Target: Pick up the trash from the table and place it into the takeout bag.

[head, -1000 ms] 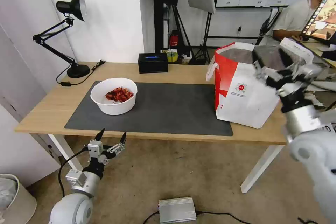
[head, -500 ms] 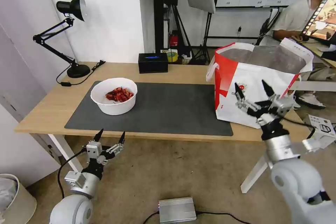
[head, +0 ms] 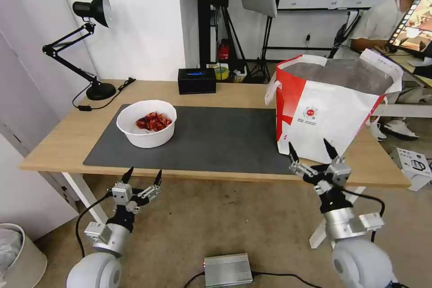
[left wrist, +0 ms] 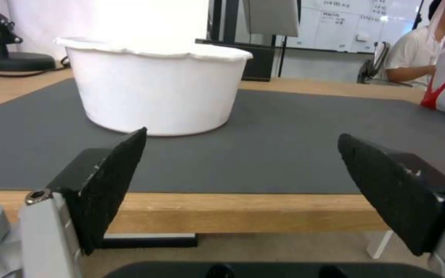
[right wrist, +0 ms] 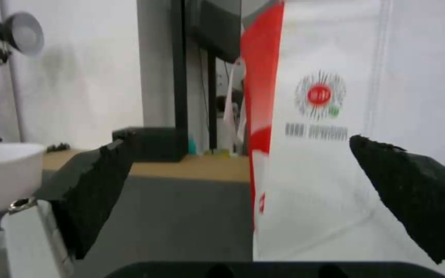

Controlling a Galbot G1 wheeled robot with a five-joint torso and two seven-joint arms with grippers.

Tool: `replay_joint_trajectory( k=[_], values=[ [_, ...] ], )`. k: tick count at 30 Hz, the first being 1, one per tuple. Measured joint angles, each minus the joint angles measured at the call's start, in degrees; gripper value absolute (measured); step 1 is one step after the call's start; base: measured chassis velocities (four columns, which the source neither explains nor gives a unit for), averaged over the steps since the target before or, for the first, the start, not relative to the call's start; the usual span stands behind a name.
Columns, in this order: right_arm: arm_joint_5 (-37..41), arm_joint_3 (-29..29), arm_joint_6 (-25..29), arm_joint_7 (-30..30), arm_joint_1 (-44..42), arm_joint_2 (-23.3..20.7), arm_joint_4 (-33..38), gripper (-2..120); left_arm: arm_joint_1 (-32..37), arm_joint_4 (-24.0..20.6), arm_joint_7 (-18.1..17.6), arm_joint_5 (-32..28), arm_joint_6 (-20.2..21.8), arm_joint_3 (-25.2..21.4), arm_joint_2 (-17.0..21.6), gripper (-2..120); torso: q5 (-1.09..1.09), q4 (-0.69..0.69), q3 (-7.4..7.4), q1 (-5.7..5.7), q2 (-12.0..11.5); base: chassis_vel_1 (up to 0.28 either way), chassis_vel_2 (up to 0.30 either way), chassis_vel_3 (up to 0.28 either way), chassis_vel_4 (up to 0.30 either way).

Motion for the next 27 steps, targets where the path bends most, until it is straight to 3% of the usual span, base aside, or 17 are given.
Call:
replay_joint_trajectory(
  k=[13, 27],
  values=[
    [-4.3, -3.2, 1.0, -0.1, -0.9, 3.8, -3.4, 100, -0.1, -0.2, 0.0, 0.1, -0.1, -0.5, -0.3, 100, 0.00, 0.01, 0.00, 0.00, 0.0, 0.000, 0.000, 0.000, 0.000],
    [-5.6, -3.7, 1.1, -0.1, -2.2, 4.9, -3.7, 100, -0.4, -0.6, 0.0, -0.3, -0.1, -0.6, 0.0, 100, 0.01, 0.00, 0.00, 0.00, 0.0, 0.000, 0.000, 0.000, 0.000]
  ],
)
